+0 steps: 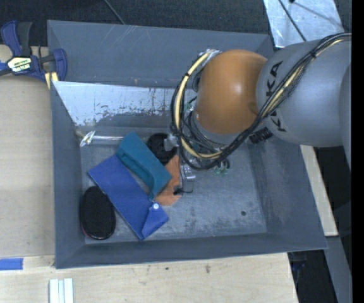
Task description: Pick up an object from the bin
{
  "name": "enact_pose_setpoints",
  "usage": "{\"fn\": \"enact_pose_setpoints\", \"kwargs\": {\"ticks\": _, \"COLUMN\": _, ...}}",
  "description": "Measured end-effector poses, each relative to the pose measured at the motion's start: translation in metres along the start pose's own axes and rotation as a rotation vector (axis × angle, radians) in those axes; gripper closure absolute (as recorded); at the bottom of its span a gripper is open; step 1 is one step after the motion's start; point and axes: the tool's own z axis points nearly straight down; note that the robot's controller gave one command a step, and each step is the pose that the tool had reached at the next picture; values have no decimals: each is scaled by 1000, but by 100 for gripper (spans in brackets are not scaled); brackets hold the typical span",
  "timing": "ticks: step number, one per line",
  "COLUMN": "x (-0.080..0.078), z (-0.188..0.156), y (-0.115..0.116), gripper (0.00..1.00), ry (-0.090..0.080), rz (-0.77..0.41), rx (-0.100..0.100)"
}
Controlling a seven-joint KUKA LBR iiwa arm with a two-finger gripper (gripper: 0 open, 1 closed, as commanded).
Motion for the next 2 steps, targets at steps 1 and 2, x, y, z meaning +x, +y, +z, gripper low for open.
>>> {"fn": "enact_pose_setpoints", "kwargs": {"ticks": 1, "x": 0, "z": 29, "y": -1, "gripper": 0, "ry": 12, "rz": 107, "rx": 1}}
{"fn": "enact_pose_setpoints", "kwargs": {"ticks": 2, "x": 5, "z": 48, "y": 0, "gripper": 0, "ry": 10, "rz": -121, "rx": 0}}
